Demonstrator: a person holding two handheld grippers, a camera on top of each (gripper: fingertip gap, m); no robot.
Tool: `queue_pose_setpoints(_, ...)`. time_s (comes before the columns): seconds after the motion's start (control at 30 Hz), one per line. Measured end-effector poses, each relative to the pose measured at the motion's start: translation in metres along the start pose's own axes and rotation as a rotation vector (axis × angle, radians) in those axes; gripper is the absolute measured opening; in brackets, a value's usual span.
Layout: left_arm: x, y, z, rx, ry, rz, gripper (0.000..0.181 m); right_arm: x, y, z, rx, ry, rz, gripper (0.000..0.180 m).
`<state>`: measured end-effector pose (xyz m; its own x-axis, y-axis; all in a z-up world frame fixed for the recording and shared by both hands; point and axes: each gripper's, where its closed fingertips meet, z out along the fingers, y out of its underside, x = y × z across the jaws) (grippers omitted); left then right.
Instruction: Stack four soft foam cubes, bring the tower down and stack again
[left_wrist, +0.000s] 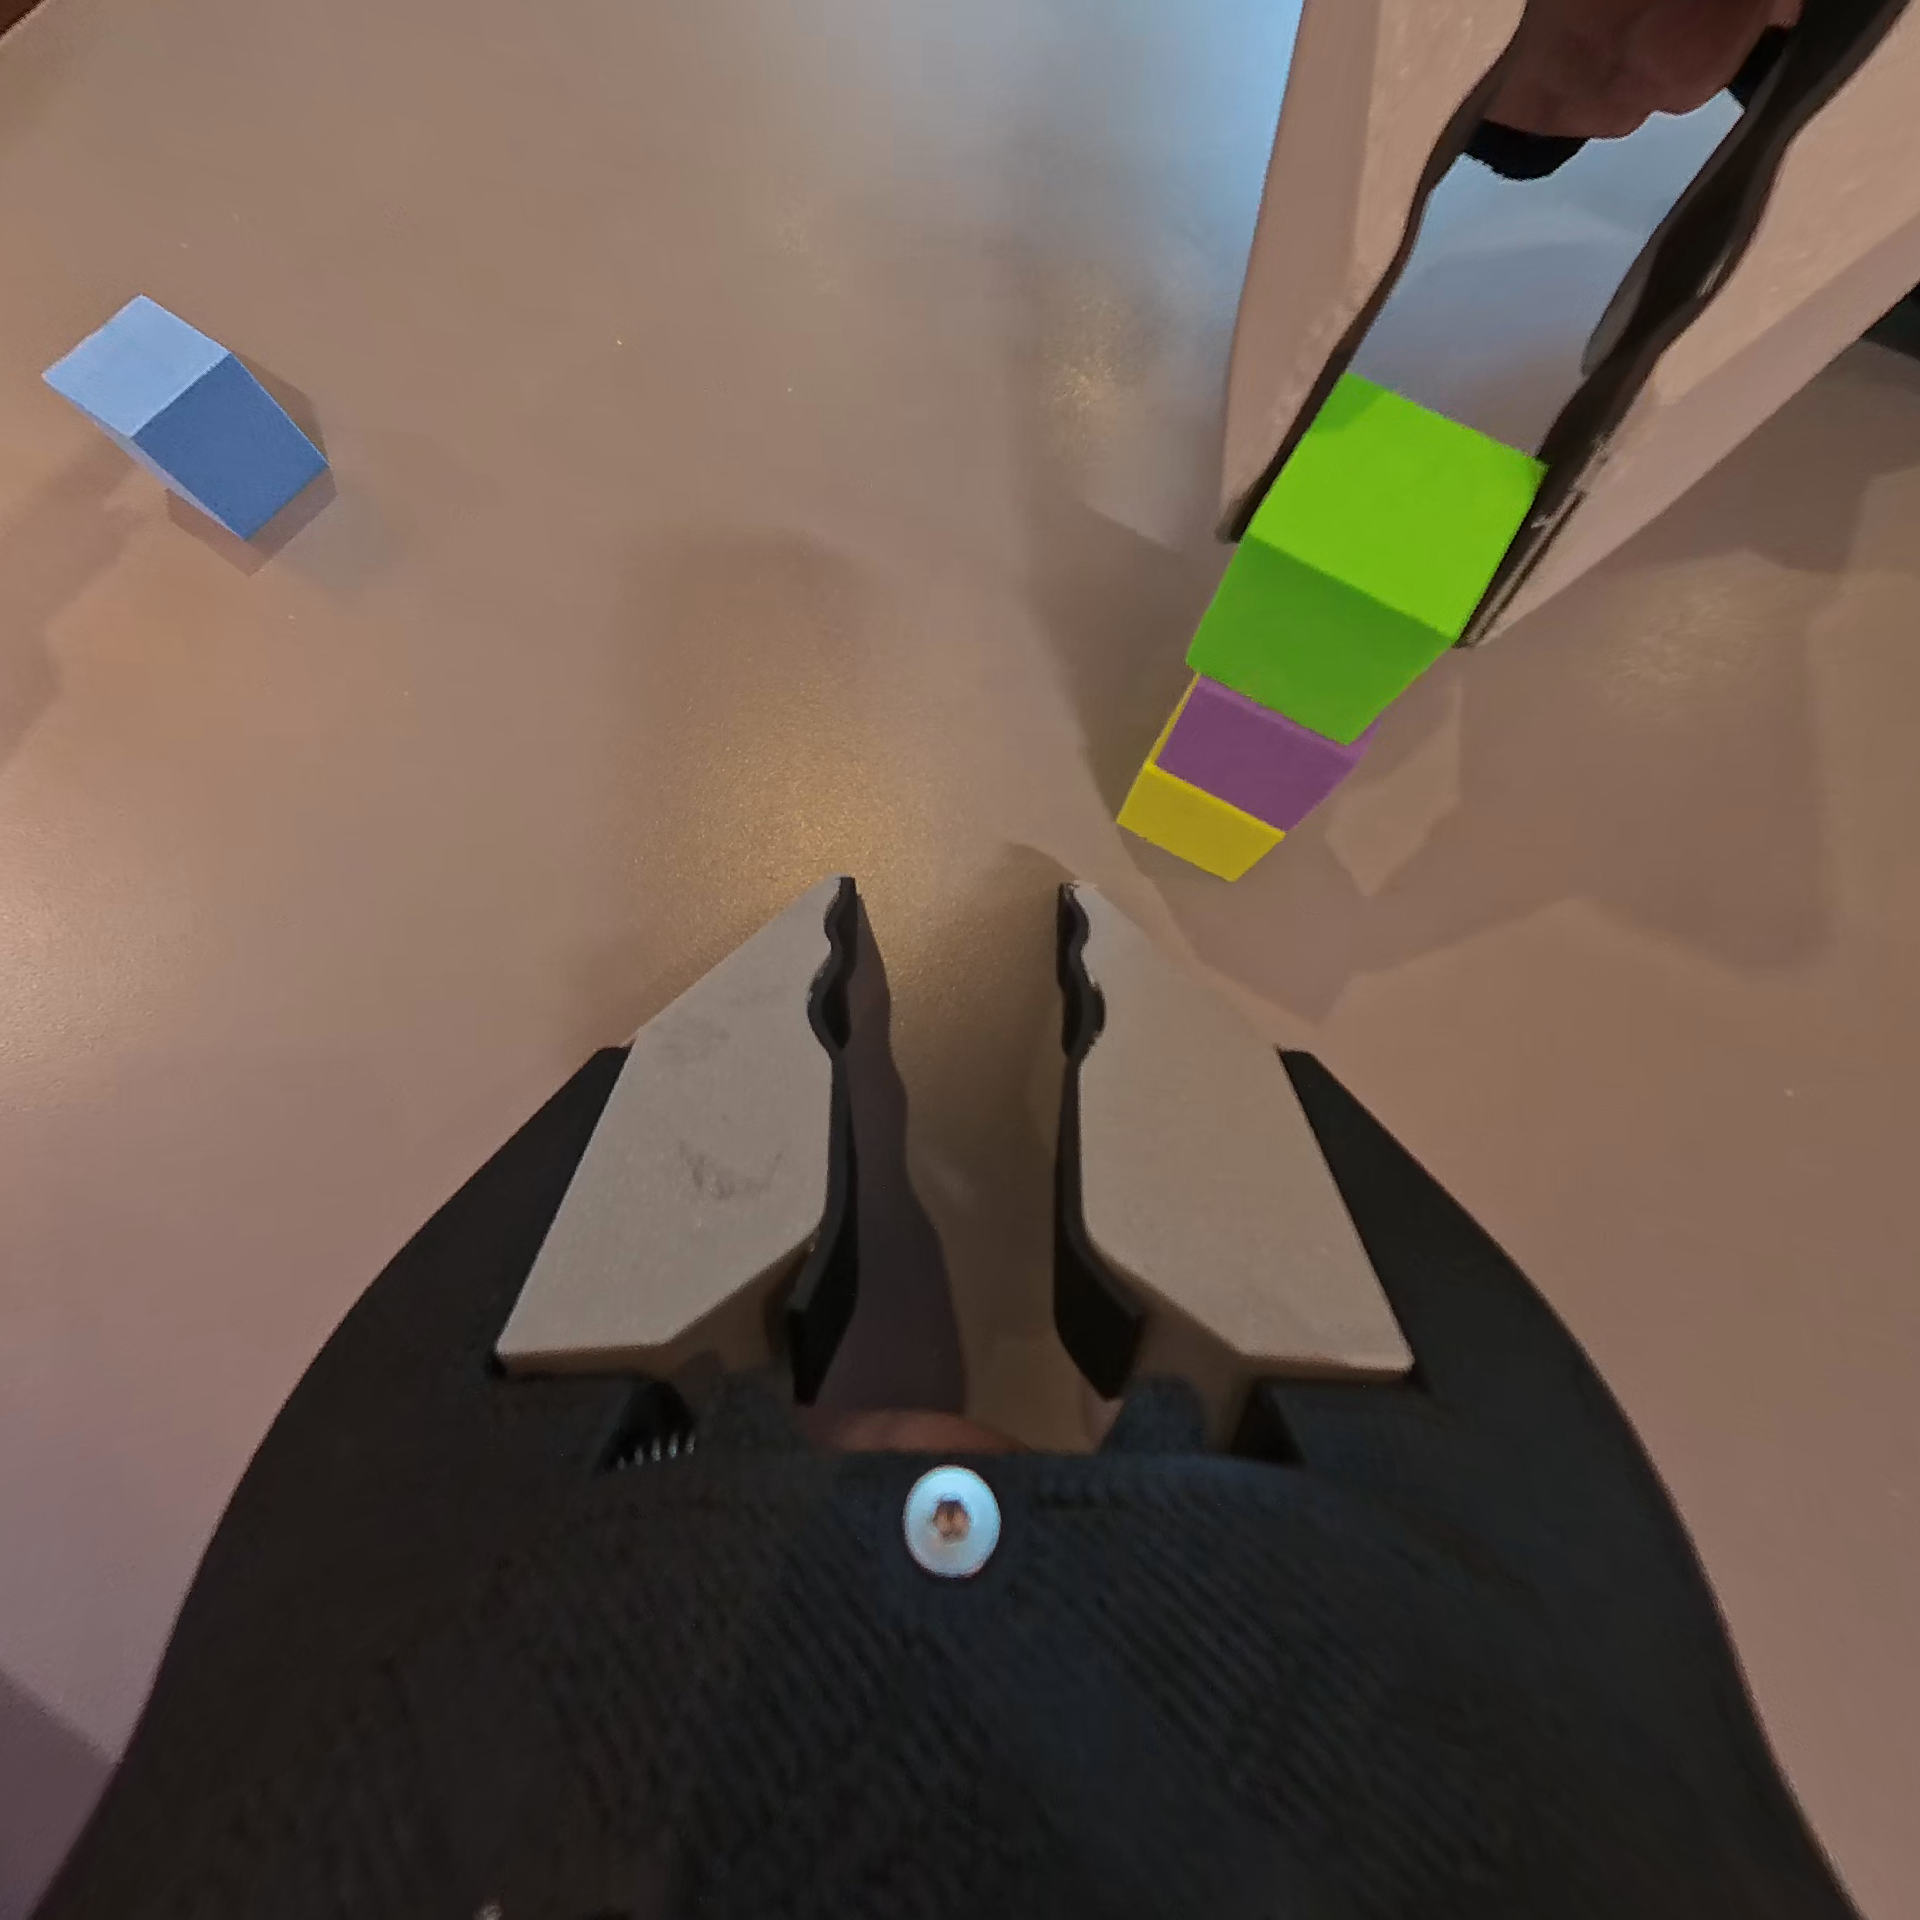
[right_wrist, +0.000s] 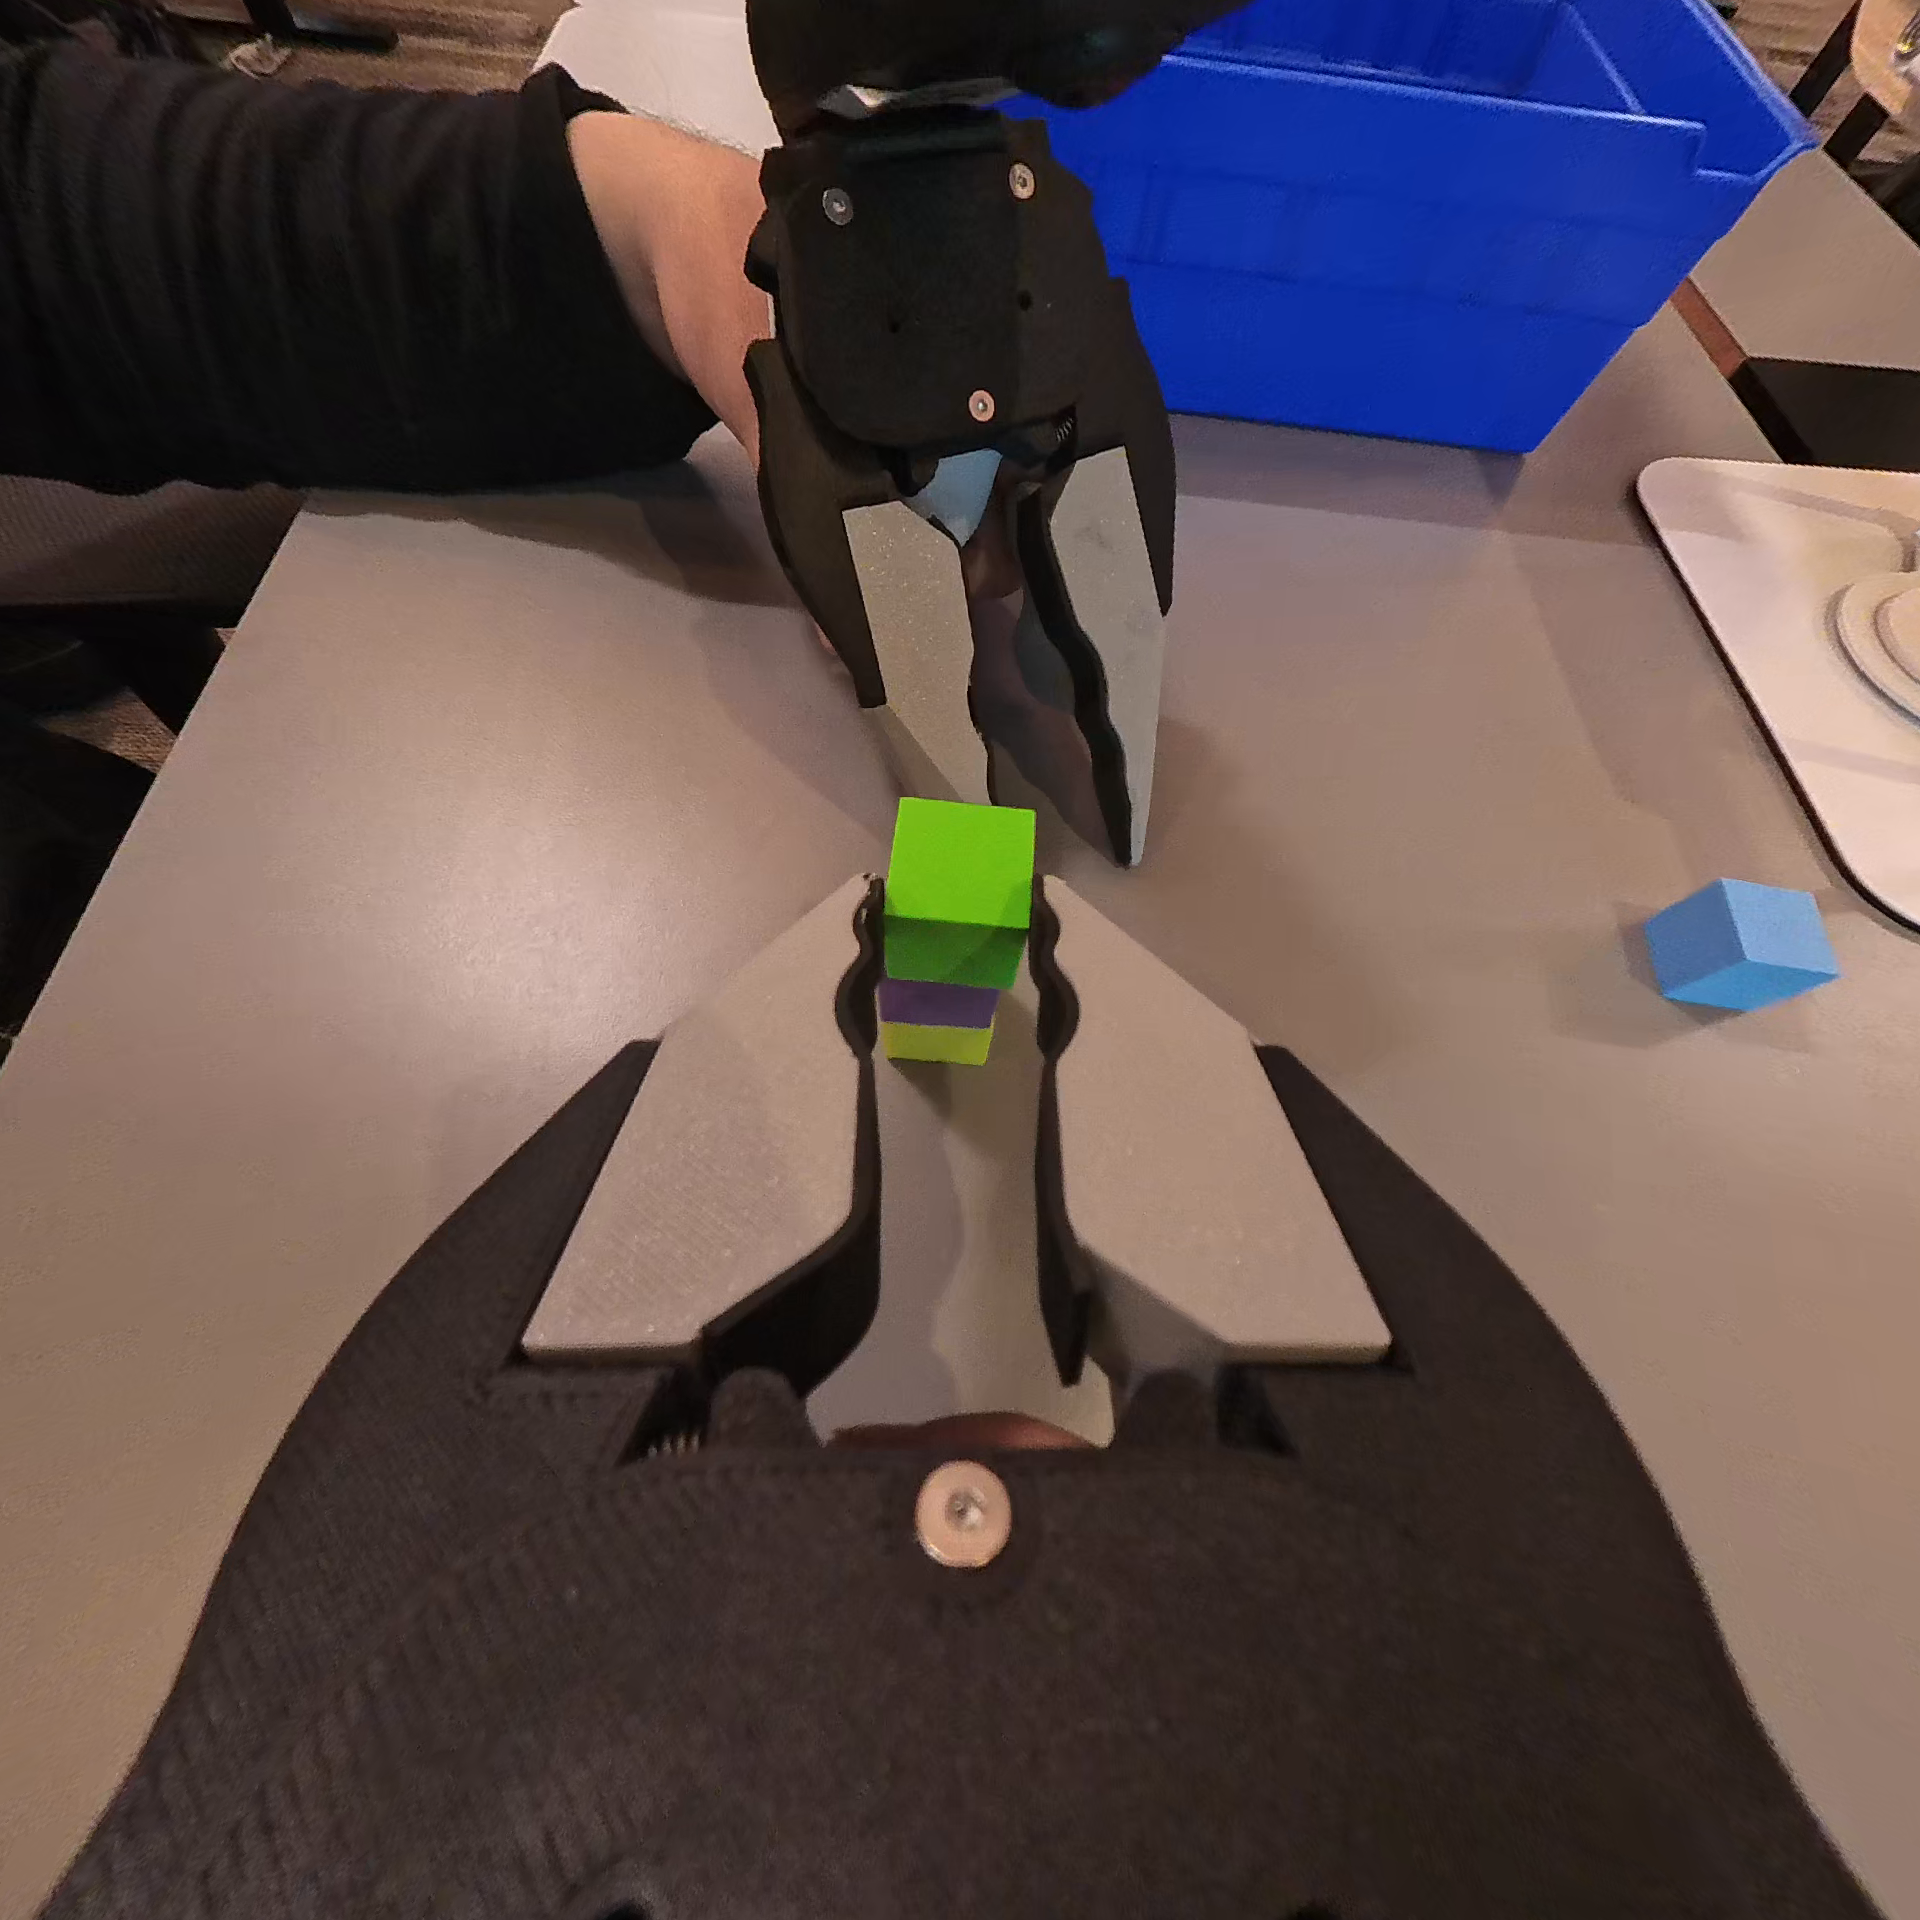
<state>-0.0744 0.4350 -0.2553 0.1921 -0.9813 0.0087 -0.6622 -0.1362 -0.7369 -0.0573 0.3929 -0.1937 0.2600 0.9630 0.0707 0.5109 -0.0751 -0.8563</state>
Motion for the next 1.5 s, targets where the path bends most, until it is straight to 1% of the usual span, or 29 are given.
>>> queue_pose_setpoints(0.47, -0.0001, -0.0001, -0.0001, 0.0, 0.0, 0.0, 0.037, -0.0006, -0.0041, 0.0008, 0.044, -0.023, 0.008, 0.024)
queue_pose_setpoints(1.5, 0.0008, 0.0001, 0.0001, 0.0, 0.001, 0.002, 0.037, -0.0008, -0.0027, 0.0014, 0.036, -0.02, 0.005, 0.025)
